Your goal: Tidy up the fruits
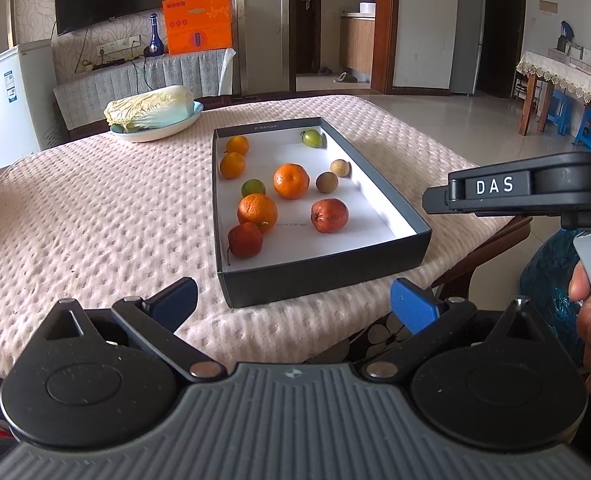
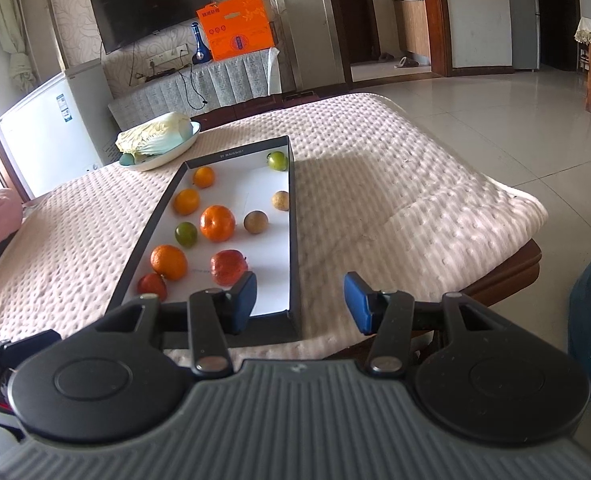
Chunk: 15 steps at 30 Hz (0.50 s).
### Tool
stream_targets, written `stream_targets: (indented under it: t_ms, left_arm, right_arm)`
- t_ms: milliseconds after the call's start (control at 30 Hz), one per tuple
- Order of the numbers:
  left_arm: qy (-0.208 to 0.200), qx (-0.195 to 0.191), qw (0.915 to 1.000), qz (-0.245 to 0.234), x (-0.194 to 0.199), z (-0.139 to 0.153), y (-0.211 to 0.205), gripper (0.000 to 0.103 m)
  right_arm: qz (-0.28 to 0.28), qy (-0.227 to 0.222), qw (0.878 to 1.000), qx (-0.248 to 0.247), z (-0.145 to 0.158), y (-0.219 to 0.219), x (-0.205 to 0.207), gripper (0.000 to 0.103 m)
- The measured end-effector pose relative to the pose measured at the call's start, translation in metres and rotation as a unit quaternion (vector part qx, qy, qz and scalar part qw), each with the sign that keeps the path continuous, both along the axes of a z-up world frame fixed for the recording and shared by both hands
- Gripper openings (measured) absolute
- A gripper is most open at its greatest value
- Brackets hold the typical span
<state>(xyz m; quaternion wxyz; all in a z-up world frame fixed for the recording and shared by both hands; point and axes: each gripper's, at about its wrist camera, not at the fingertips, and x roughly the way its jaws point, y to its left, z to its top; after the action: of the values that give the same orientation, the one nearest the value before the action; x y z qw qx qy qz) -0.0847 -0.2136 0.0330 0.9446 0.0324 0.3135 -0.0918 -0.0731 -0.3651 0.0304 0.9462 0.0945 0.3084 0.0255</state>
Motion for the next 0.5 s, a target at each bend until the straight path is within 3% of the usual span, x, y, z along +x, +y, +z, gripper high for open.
stream_targets:
  t_ms: [500]
  left_arm:
    - [0.006, -0.001, 1.0, 0.006, 0.0041, -0.0025, 0.0003, 0.103]
  right_arm:
    - [0.0, 0.003, 1.0, -0.001, -0.0013, -0.0007, 0.0013, 0.051]
